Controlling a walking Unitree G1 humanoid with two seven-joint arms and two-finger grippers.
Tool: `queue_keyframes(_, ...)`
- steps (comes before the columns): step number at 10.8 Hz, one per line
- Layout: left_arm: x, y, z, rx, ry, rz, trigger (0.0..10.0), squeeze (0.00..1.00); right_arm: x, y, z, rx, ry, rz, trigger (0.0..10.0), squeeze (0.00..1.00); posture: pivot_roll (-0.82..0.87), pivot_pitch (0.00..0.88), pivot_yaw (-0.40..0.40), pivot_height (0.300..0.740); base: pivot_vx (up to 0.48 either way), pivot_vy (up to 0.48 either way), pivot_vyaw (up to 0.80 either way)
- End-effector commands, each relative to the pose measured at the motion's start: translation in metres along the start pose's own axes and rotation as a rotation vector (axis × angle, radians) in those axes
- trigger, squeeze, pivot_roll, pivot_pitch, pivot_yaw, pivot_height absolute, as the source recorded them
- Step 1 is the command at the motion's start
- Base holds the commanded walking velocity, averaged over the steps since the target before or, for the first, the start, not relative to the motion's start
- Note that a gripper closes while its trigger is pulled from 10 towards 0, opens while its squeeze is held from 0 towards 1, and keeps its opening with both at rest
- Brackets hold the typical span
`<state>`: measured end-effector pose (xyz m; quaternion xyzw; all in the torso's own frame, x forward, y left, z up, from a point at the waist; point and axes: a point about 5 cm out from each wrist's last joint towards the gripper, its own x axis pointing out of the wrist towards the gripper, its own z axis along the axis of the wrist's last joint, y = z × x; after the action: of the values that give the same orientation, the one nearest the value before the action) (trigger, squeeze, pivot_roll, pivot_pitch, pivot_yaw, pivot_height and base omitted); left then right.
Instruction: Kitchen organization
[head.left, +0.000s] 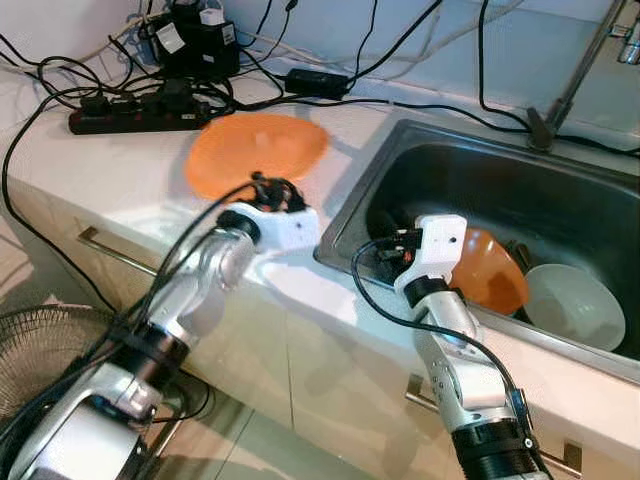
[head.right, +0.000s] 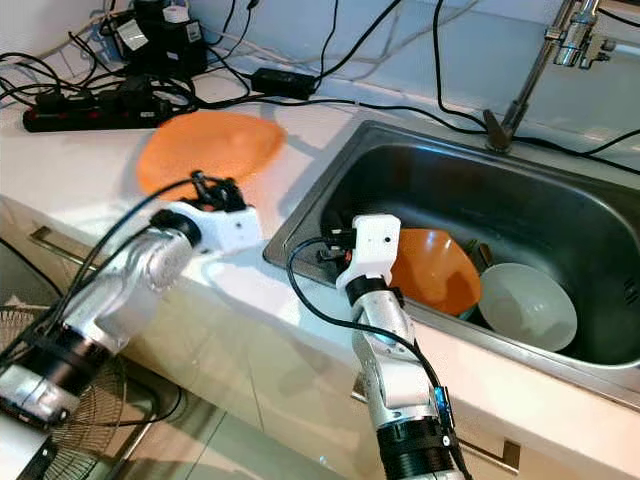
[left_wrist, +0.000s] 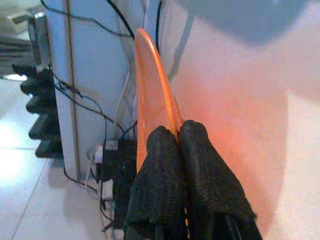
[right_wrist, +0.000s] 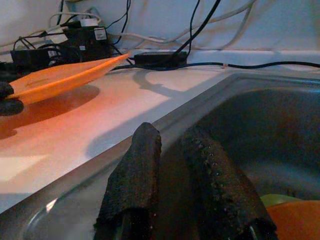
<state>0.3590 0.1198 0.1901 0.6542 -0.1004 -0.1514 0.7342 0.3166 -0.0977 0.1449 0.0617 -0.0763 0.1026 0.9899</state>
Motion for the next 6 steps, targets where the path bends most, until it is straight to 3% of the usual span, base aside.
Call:
queue_keyframes(1, -0.002, -0.006, 0.005, 0.018, -0.026, -0.016, 10.0, 0.0, 0.0, -0.006, -0.005, 0.01, 0.031, -0.026, 10.0, 0.0, 0.12, 0.066, -0.012, 0.74, 0.0, 0.0, 0.0)
queue_keyframes(2, -0.003, -0.008, 0.007, 0.015, -0.033, -0.019, 10.0, 0.0, 0.001, -0.009, -0.003, 0.012, 0.022, -0.034, 10.0, 1.0, 0.12, 0.066, -0.012, 0.74, 0.0, 0.0, 0.0)
queue_keyframes(5, -0.005, -0.011, 0.017, 0.007, -0.082, -0.024, 10.0, 0.0, 0.014, -0.025, 0.02, 0.088, -0.026, -0.1, 10.0, 1.0, 0.11, 0.064, -0.009, 0.74, 0.0, 0.0, 0.0)
queue_keyframes(6, -0.005, -0.013, 0.021, 0.006, -0.095, -0.029, 10.0, 0.0, 0.018, -0.028, 0.028, 0.157, -0.036, -0.106, 10.0, 1.0, 0.11, 0.065, -0.008, 0.74, 0.0, 0.0, 0.0)
